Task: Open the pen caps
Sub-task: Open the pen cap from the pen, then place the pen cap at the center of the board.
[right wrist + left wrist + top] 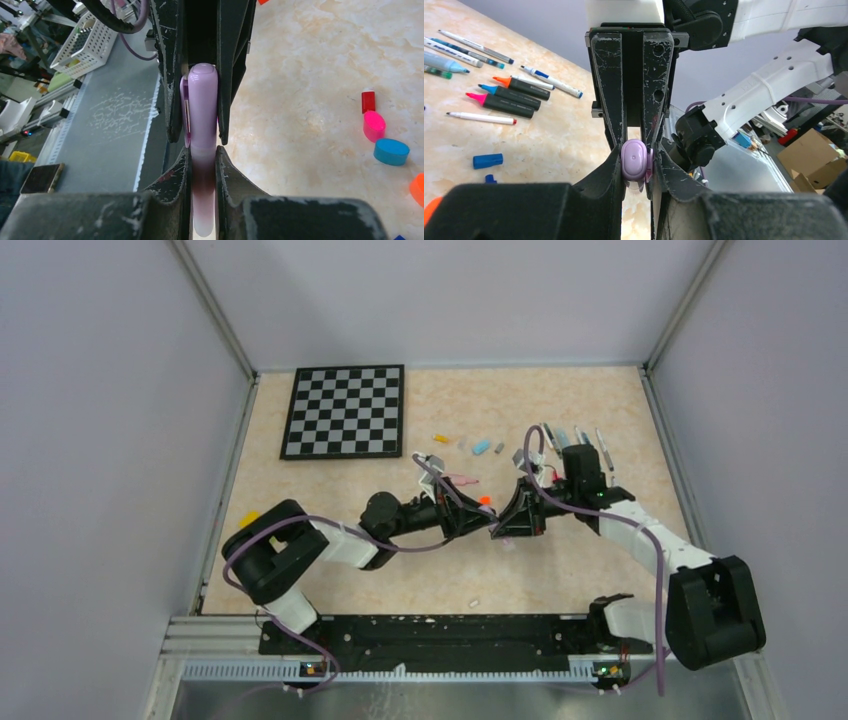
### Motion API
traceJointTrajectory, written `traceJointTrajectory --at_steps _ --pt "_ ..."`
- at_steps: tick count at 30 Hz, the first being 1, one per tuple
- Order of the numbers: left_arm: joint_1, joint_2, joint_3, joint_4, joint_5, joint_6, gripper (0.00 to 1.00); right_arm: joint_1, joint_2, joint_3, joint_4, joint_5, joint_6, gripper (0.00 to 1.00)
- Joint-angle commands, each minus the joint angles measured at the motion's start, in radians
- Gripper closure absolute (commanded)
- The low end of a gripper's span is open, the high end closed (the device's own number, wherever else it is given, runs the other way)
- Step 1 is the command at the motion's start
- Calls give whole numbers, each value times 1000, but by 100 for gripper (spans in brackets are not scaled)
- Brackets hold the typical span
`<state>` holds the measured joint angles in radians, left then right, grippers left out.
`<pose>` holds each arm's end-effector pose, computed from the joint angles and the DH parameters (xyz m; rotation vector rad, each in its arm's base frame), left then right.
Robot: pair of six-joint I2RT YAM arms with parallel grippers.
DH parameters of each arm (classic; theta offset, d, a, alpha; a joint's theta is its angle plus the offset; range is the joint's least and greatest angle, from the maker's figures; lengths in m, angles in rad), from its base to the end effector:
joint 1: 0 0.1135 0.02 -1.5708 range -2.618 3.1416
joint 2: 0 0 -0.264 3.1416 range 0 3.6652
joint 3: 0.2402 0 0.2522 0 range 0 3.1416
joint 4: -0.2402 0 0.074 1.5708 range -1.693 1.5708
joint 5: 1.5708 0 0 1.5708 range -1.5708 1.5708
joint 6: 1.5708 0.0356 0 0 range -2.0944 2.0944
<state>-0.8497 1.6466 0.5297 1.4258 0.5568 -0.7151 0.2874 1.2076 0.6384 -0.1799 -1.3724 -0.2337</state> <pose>0.1843 -0.2382 0.2146 0.6457 1.3708 -1.6478 0.2051 0.0970 0.2236 -1.1379 1.6517 1.5686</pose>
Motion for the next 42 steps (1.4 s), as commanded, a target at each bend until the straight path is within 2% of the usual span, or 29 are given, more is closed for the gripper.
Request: traceJointTrajectory --at_steps 1,5,10,15,19,21,25,29,32,35,42 --pt "50 -90 70 28 -129 98 100 11 37 68 -167 46 -154 100" --pt "221 -152 168 -63 -131 95 100 13 89 116 -337 66 -304 100" --pt "393 -160 296 -67 -135 35 100 31 112 122 -359 58 -310 100" --pt "435 -172 344 -55 -127 12 100 34 128 143 -373 76 -324 100" --pt "436 -190 295 -85 -52 -48 100 -3 83 150 -345 228 -308 100" --pt "433 -202 259 -131 -8 -96 100 -78 55 161 -333 314 -292 100" --pt "383 -226 196 -292 51 -104 100 -299 -13 166 -319 428 -265 100" --pt "249 -190 219 -531 25 6 100 -502 -50 157 -289 589 -250 100" --pt "110 -97 321 -737 -91 115 99 -580 -32 156 -259 709 -238 100" --pt "27 30 445 -851 -161 158 98 -639 6 162 -229 786 -221 100" --pt "-89 298 771 -1103 -309 230 98 -792 57 179 -211 788 -192 100"
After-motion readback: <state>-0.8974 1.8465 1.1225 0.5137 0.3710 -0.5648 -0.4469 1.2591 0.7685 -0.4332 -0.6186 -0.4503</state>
